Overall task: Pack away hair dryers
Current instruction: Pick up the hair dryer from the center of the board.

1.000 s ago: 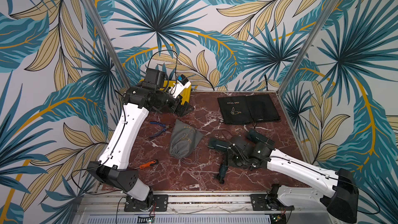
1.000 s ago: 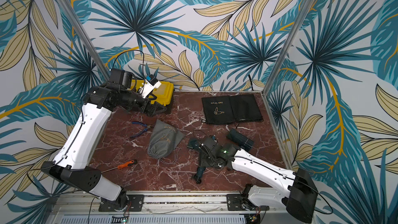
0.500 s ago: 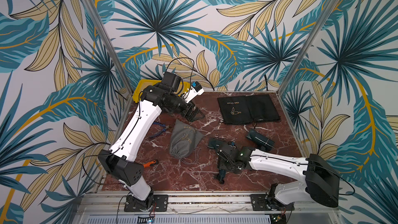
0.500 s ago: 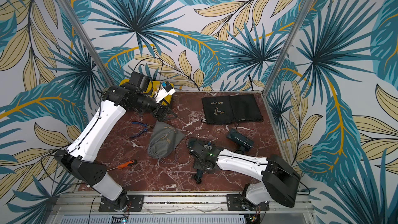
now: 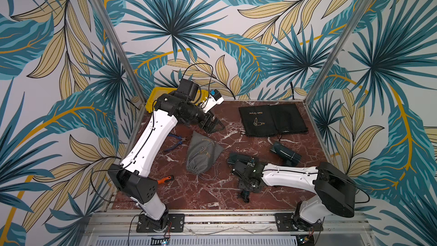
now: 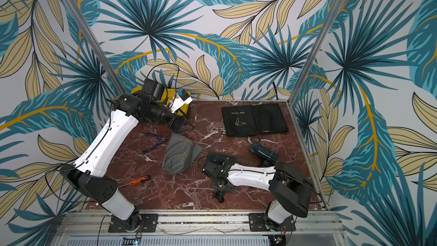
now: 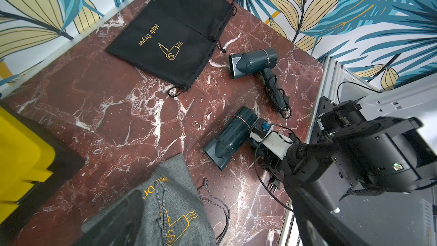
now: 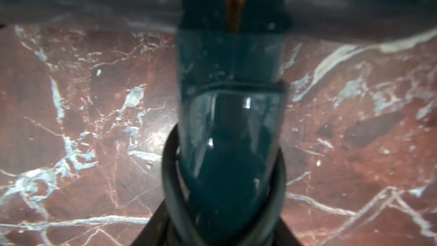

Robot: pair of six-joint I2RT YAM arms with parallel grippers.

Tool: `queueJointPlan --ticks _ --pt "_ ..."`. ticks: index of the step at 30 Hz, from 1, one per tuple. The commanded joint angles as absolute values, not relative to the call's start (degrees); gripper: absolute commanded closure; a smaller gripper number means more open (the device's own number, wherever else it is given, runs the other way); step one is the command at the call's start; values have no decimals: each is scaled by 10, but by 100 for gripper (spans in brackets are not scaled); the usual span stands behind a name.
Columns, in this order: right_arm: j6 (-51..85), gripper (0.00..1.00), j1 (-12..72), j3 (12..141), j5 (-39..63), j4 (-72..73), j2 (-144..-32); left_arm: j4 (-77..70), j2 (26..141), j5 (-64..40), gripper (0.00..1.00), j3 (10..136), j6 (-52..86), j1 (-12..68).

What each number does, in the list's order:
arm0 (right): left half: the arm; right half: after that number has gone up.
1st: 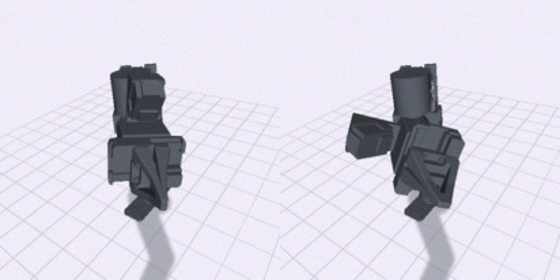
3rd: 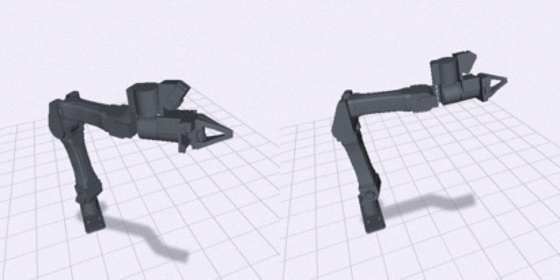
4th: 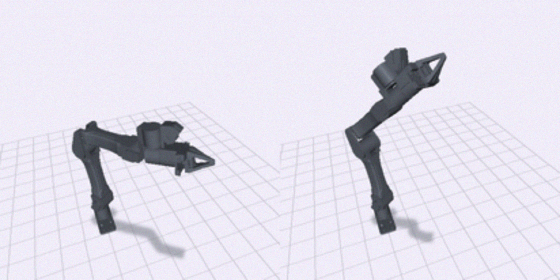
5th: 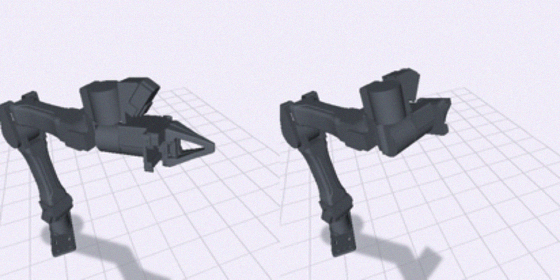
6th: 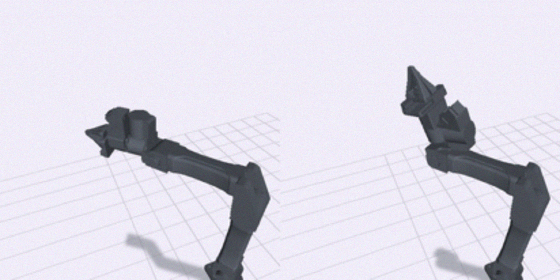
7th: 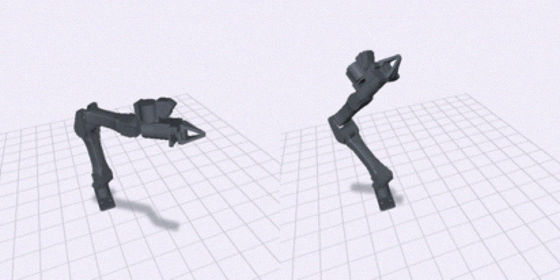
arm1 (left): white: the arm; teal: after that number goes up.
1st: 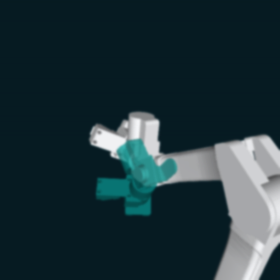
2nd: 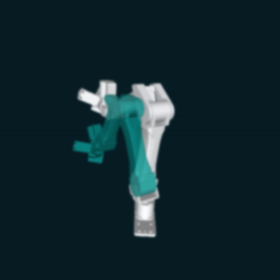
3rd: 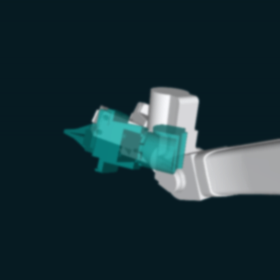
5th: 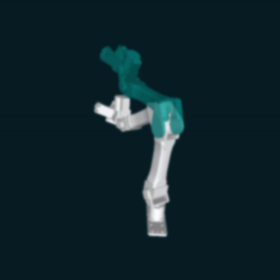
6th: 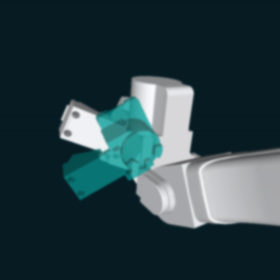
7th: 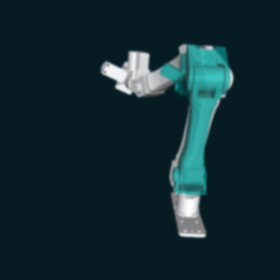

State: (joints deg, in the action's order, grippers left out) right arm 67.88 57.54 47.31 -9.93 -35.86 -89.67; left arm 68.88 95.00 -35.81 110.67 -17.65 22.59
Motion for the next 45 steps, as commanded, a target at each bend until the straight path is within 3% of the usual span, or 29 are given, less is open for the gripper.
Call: queueJointPlan --ticks 1,6,12,21,26,36,45 --pt "684 73 577 446 -115 -332 -910 692 963 -355 1 1135 -158 228" --pt "641 100 579 446 -152 -327 -880 692 976 -344 1 1161 -143 228" --pt "519 100 578 521 -260 -423 -805 693 983 -350 1 1246 -181 222" --pt "271 100 579 569 -366 -433 -620 701 979 -493 1 1246 -196 222" --pt "206 100 582 612 -396 -462 -602 705 965 -584 1 1225 -195 223" --pt "107 100 583 664 -382 -422 -627 704 973 -624 1 1164 -175 238" --pt "58 100 583 719 -351 -420 -671 705 978 -567 1 1132 -208 280"
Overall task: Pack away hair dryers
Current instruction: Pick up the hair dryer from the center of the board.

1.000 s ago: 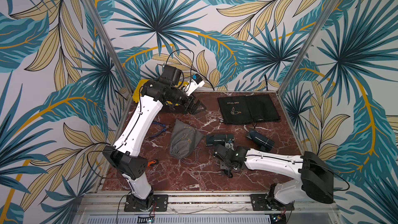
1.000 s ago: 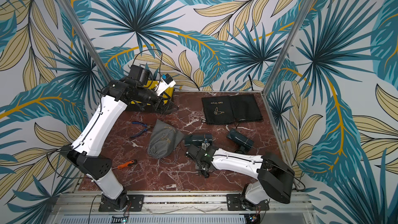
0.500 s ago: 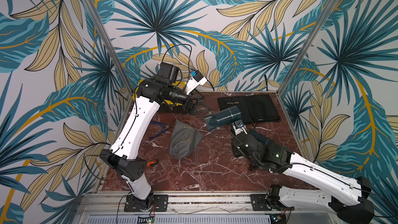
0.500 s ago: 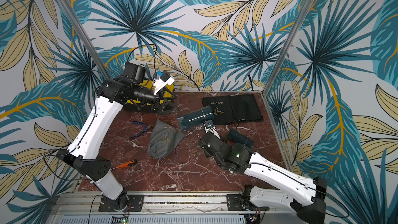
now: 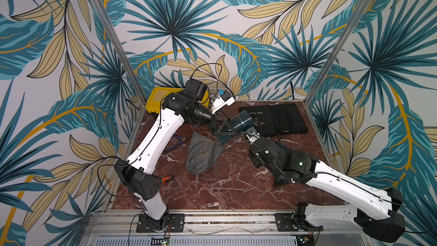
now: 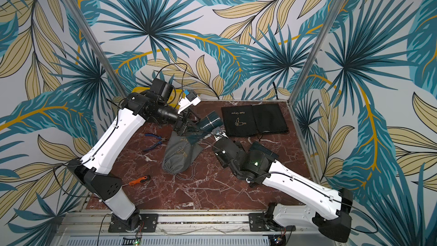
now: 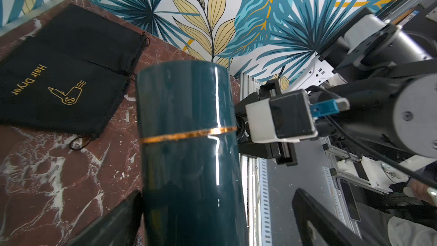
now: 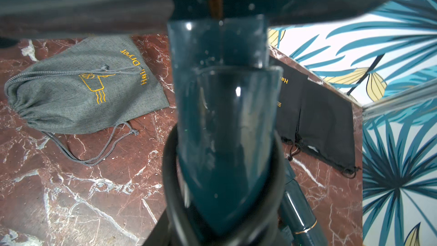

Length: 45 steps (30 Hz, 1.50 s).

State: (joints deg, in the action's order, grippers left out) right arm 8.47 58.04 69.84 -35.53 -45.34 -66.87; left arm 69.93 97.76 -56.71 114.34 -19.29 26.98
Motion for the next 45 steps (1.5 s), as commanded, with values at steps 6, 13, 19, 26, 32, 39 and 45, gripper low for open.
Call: queueJointPlan --ticks 6,13,19,26,32,39,45 --pt "44 100 583 723 -351 -415 -658 723 992 -566 12 1130 -211 282" --pt "33 100 583 728 -352 -413 -651 724 990 -595 24 1112 -215 286" --pt "25 100 584 730 -359 -399 -651 724 985 -621 36 1093 -217 291" --pt "14 100 583 730 -368 -376 -655 723 978 -658 20 1078 -223 296" --pt "10 100 584 744 -363 -372 -666 724 979 -649 21 1076 -228 298" --pt "24 100 584 744 -350 -364 -666 724 984 -661 59 1074 -223 299" --pt "68 100 584 739 -313 -333 -655 725 1009 -620 100 1106 -183 305"
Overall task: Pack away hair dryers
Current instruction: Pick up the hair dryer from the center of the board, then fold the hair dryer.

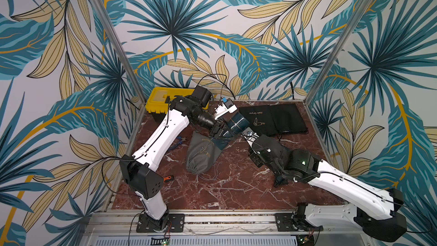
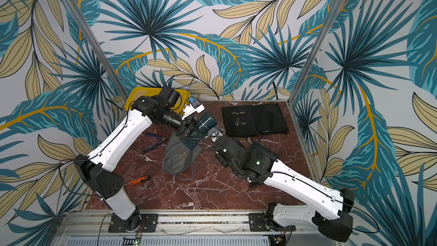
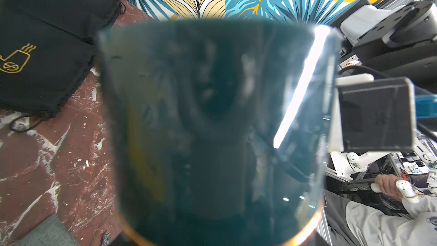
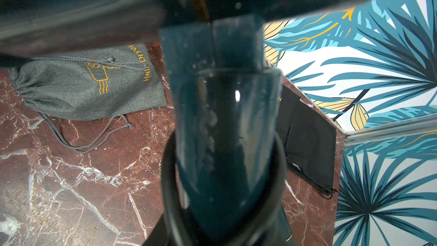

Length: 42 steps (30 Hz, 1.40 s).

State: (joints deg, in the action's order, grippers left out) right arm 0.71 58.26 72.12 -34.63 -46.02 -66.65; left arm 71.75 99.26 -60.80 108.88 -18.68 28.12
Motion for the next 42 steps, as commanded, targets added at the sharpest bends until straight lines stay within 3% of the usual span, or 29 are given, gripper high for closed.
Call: queueJointPlan --ticks 1,10,21,28,31,32,33,37,38,42 --pt "81 100 584 739 -298 -327 -655 724 1011 -608 100 1109 -183 305" --pt "192 100 585 692 -160 -189 -617 723 1002 -593 100 1129 -180 305" --pt "305 100 584 653 -37 1 -621 653 993 -480 100 1071 -117 321" --pt "362 100 584 610 6 108 -605 606 987 -446 100 1031 -77 323" --pt "357 99 585 617 5 78 -596 607 987 -456 100 1029 -79 323" --pt "350 92 585 629 -7 32 -594 607 986 -460 100 1032 -84 323" --pt "343 77 584 638 -25 -11 -589 607 983 -462 100 1034 -91 323" --pt "320 45 581 665 -73 -172 -573 629 971 -469 100 1056 -136 322" --pt "313 39 576 678 -67 -212 -569 643 969 -472 100 1065 -157 323" --pt "301 33 572 730 -59 -359 -563 715 972 -502 100 1106 -233 321"
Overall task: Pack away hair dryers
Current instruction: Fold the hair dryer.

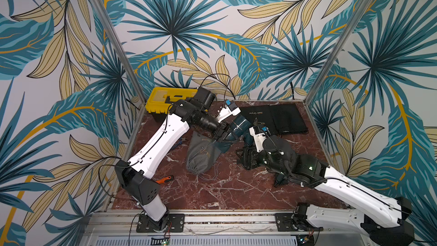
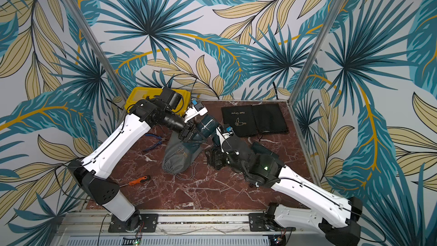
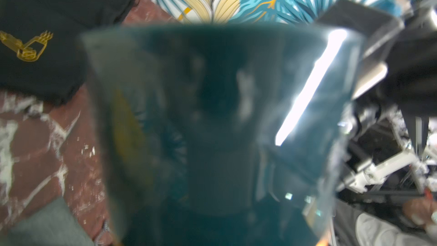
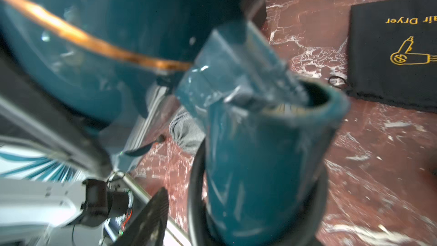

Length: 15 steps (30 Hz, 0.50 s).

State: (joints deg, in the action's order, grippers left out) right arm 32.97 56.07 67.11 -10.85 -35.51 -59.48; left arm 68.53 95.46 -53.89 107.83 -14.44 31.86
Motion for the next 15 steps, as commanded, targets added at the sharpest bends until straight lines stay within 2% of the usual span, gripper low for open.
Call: queueJointPlan --ticks 1,6,11,15 --pt "301 32 571 737 -60 -381 -560 729 975 -513 100 1113 -243 321" --pt "303 32 570 735 -81 -451 -515 782 988 -564 100 1134 -281 321" --pt "297 33 570 709 -26 -446 -484 782 992 -591 100 1143 -273 321" --pt "304 37 570 668 -40 -424 -472 782 992 -620 100 1169 -255 321"
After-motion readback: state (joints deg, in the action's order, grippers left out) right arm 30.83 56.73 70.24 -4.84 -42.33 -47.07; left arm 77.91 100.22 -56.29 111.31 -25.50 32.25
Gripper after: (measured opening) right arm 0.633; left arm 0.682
